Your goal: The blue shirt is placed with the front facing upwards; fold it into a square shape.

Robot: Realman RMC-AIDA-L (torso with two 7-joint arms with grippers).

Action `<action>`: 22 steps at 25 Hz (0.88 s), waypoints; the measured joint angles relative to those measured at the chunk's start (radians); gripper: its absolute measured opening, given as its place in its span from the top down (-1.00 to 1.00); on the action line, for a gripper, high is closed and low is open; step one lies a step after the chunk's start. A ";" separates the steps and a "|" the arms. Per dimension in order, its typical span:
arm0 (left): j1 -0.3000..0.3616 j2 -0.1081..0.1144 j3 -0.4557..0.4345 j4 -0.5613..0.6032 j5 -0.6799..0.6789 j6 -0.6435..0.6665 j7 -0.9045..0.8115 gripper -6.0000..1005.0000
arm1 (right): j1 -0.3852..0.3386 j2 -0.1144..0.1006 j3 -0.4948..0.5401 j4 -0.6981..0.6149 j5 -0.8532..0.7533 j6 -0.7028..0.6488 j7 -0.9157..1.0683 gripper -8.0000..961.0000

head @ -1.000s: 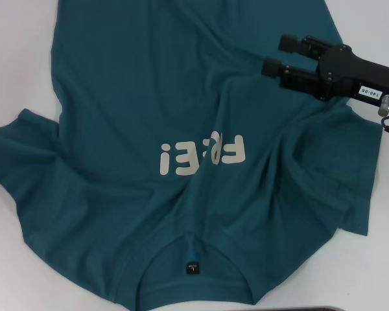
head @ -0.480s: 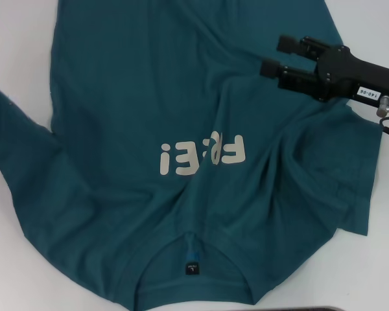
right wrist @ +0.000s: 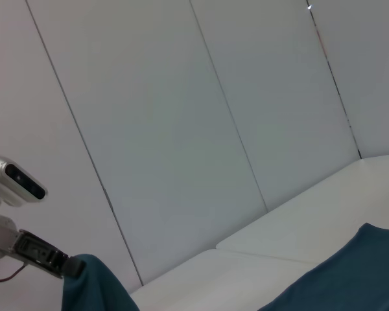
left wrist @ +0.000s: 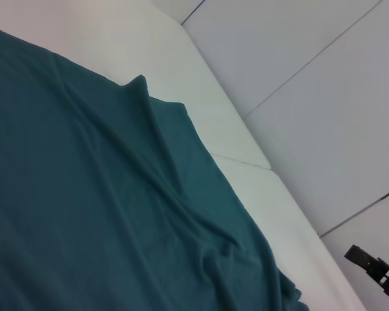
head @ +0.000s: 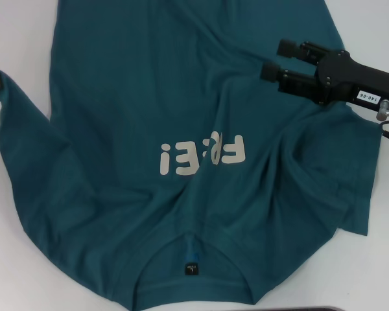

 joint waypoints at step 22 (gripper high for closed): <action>-0.044 -0.178 0.047 0.112 -0.003 -0.141 0.069 0.97 | 0.004 0.000 -0.001 0.003 0.000 0.002 -0.009 -0.72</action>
